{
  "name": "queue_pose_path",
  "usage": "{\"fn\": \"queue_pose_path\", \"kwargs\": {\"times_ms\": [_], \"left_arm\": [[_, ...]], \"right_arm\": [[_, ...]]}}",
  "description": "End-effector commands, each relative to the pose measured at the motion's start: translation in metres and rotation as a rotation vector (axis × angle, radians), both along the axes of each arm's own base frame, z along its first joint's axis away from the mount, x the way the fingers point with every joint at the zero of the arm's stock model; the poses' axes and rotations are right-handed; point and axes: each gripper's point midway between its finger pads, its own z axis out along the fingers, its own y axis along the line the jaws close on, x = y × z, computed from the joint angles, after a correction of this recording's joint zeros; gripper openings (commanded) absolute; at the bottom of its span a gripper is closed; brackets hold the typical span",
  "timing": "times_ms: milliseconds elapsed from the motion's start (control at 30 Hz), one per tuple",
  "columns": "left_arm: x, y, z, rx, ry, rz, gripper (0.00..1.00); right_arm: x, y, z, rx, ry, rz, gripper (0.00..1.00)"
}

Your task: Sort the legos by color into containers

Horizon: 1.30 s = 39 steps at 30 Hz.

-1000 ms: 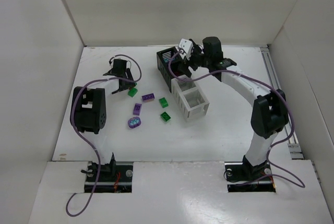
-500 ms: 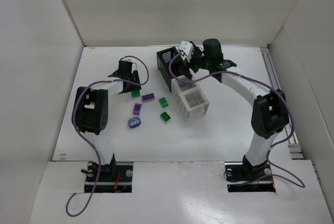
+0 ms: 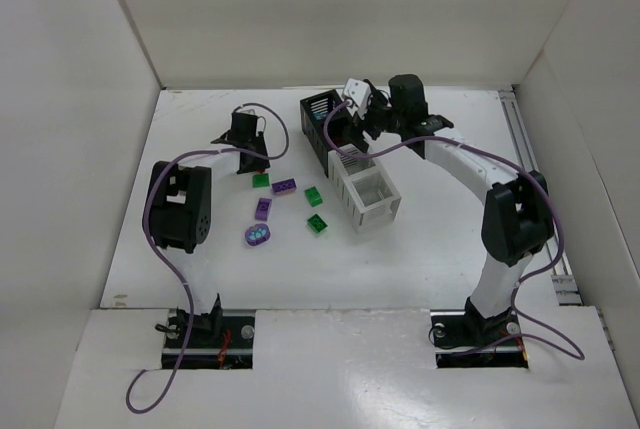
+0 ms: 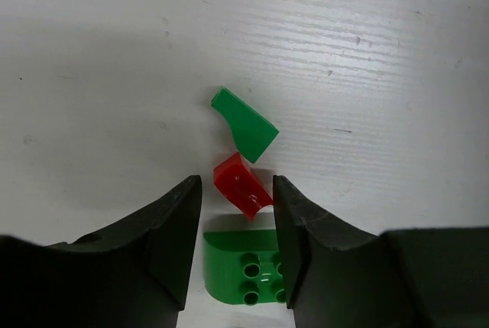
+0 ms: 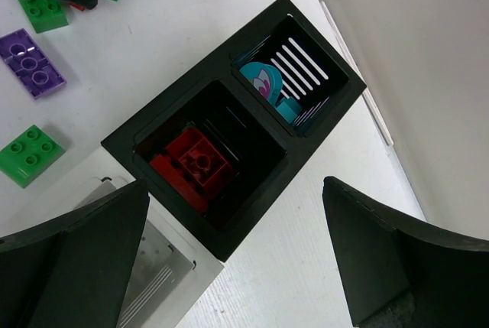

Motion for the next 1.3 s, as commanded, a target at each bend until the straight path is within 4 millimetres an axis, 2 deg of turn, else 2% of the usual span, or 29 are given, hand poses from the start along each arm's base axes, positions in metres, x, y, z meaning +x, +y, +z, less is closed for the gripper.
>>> {"fn": "queue_pose_path", "kwargs": {"times_ms": [0,67,133,167,200,267,300,367,467,567,600,700,767,833,867,933,967,1033,1067,1100,1133,1233,1267], "left_arm": [[0.004,-0.001,0.004,0.006,-0.006,0.030,0.39],[0.002,0.006,-0.001,0.038,0.006,0.051,0.39],[0.000,-0.002,-0.004,0.043,0.015,0.046,0.39],[0.001,0.001,-0.004,0.050,0.012,0.063,0.39],[-0.004,-0.002,-0.011,0.057,0.038,0.054,0.35],[-0.005,-0.005,-0.009,0.060,0.040,0.060,0.33],[-0.010,-0.004,-0.013,0.065,0.059,0.060,0.31],[-0.014,-0.008,-0.012,0.055,0.060,0.065,0.26],[-0.019,-0.007,-0.010,0.043,0.059,0.083,0.23],[-0.018,-0.008,-0.008,0.032,0.059,0.098,0.15],[-0.012,-0.010,0.002,0.024,0.033,0.098,0.13],[-0.005,-0.014,0.016,0.016,0.005,0.112,0.05],[0.006,-0.016,0.041,0.004,-0.052,0.118,0.03],[0.010,-0.019,0.058,0.000,-0.086,0.114,0.03],[0.014,-0.018,0.078,-0.006,-0.131,0.123,0.02],[0.014,-0.022,0.096,-0.017,-0.166,0.128,0.02],[0.013,-0.022,0.105,-0.024,-0.185,0.128,0.02],[0.011,-0.033,0.131,-0.055,-0.243,0.101,0.02],[0.012,-0.033,0.141,-0.063,-0.264,0.102,0.02],[0.011,-0.044,0.157,-0.081,-0.300,0.066,0.02],[0.011,-0.051,0.162,-0.097,-0.307,0.046,0.04],[0.013,-0.090,0.199,-0.140,-0.391,-0.069,0.04],[0.010,-0.109,0.203,-0.150,-0.396,-0.118,0.04]], "right_arm": [[-0.002,-0.004,0.024,0.033,-0.056,0.017,1.00],[-0.002,-0.004,0.024,0.033,-0.056,0.017,1.00],[-0.002,-0.004,0.024,0.033,-0.056,0.017,1.00],[-0.002,-0.004,0.024,0.033,-0.056,0.017,0.98],[-0.002,-0.004,0.024,0.033,-0.056,0.017,0.98],[-0.003,-0.004,0.029,0.037,-0.064,0.017,0.98],[-0.004,-0.005,0.025,0.033,-0.056,0.017,0.98],[-0.006,-0.005,0.030,0.037,-0.065,0.017,0.98],[-0.007,-0.006,0.026,0.034,-0.057,0.017,0.98],[-0.009,-0.007,0.026,0.034,-0.057,0.017,0.98],[-0.009,-0.007,0.026,0.029,-0.064,0.020,0.97],[-0.012,-0.005,0.032,0.041,-0.071,0.038,0.97],[-0.018,-0.002,0.033,0.051,-0.066,0.065,0.97],[-0.023,-0.003,0.043,0.053,-0.096,0.081,0.97],[-0.025,-0.004,0.049,0.057,-0.106,0.081,0.97],[-0.028,-0.010,0.052,0.056,-0.129,0.076,0.97],[-0.034,-0.013,0.067,0.069,-0.163,0.076,0.97],[-0.034,-0.029,0.083,0.090,-0.211,0.036,0.99],[-0.045,-0.035,0.091,0.099,-0.222,0.025,0.99],[-0.042,-0.048,0.097,0.094,-0.245,-0.024,0.99],[-0.044,-0.055,0.101,0.099,-0.248,-0.049,1.00],[-0.053,-0.090,0.110,0.104,-0.268,-0.159,1.00],[-0.052,-0.104,0.112,0.106,-0.270,-0.198,1.00]]}}
